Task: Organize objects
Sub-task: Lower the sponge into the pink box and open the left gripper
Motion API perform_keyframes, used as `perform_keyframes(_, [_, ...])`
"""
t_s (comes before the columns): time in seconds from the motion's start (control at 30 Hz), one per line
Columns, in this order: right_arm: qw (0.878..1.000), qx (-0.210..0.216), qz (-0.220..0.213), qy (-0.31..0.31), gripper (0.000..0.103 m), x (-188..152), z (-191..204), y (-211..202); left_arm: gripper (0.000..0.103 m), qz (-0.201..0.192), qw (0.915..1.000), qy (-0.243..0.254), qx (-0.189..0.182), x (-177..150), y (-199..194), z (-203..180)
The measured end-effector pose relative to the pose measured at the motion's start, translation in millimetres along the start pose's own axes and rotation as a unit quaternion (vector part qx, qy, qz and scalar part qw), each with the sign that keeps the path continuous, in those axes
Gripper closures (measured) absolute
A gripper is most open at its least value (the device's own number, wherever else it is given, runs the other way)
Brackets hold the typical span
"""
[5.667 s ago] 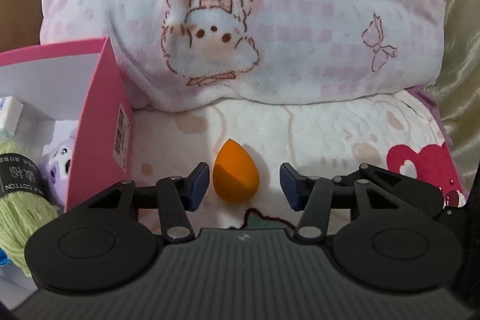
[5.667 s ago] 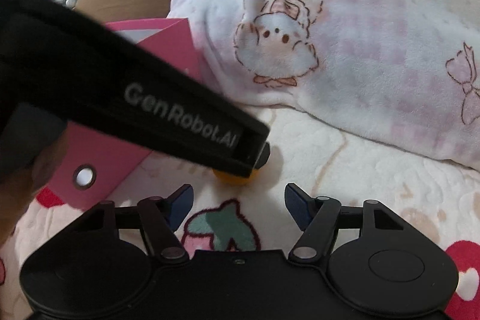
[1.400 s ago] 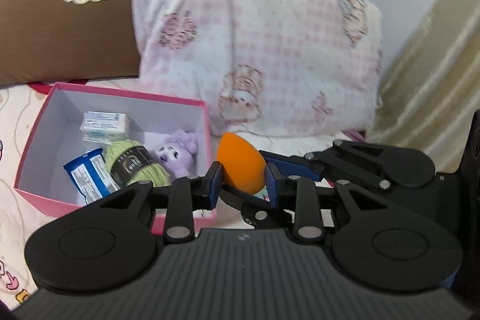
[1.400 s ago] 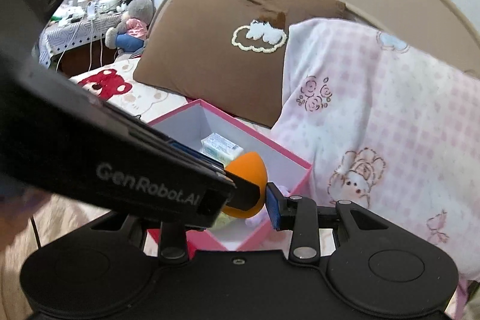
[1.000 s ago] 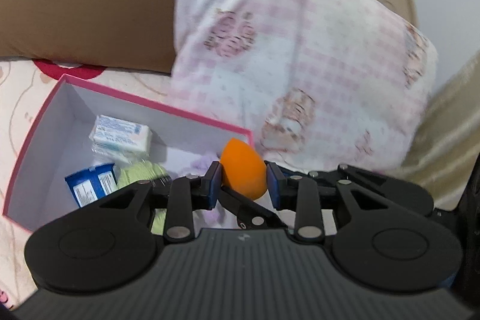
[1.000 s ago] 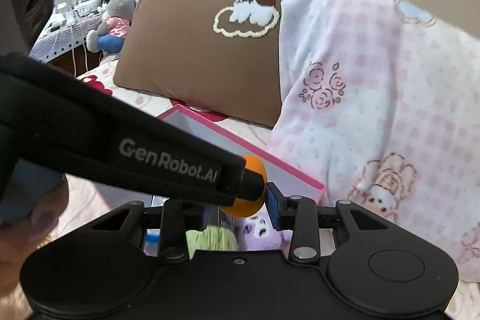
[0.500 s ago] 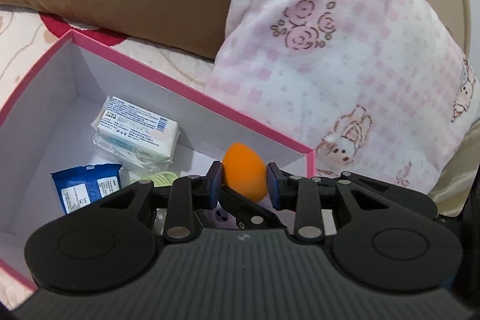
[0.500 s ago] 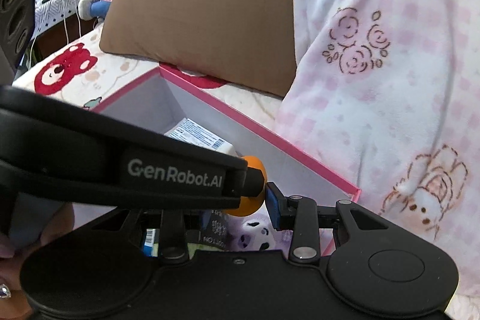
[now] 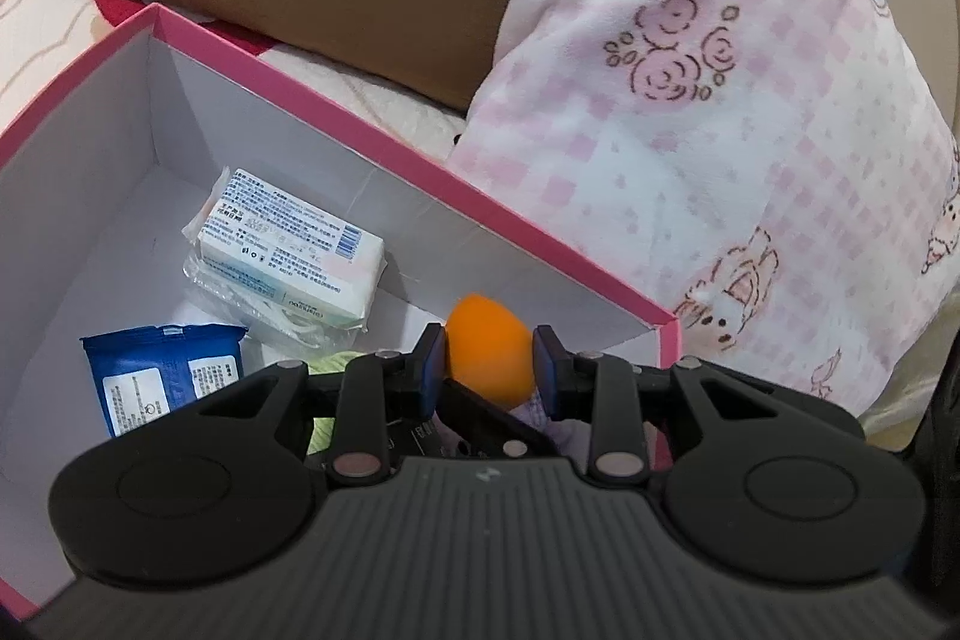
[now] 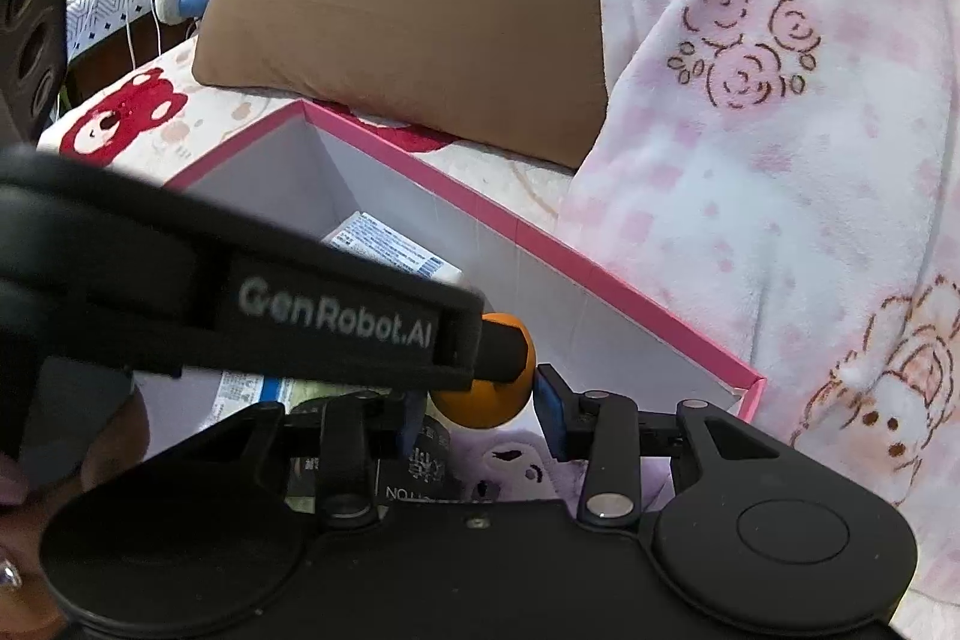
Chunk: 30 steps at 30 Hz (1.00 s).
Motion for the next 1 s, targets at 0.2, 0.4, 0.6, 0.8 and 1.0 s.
perform_keyframes(0.2, [0.999,-0.025,-0.005,-0.022,0.056,-7.8,5.5,-3.5,0.073,-0.009,0.9998,0.001,0.017,-0.9,2.5,-0.8])
perform_keyframes(0.4, [1.0,-0.017,-0.021,-0.001,0.056,-25.5,3.7,-24.0,0.072,-0.008,0.9996,0.012,0.023,-6.2,7.6,-11.7])
perform_keyframes(0.6, [0.999,0.003,-0.038,0.033,0.056,-45.5,-0.8,-49.5,0.052,-0.016,0.9977,0.045,0.047,-12.9,-12.8,-30.2])
perform_keyframes(0.8, [0.997,0.007,-0.049,0.056,0.055,-61.1,-1.2,-76.4,0.042,0.017,0.9936,0.056,0.097,-25.1,-34.1,-40.0])
perform_keyframes(1.0, [0.995,0.006,-0.064,0.072,0.051,-73.9,6.4,-109.2,0.04,0.053,0.9929,0.036,0.1,-39.2,-65.3,-52.0])
Point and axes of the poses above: each gripper's, at about its wrist camera, not at the fingertips, and y roughly the way its jaws point, z to its left, x to its top, the point moved 1 cm from there along y, roughly the way its jaws point, and after that the axes turned 12 degrees about z, right-handed, at the moved point
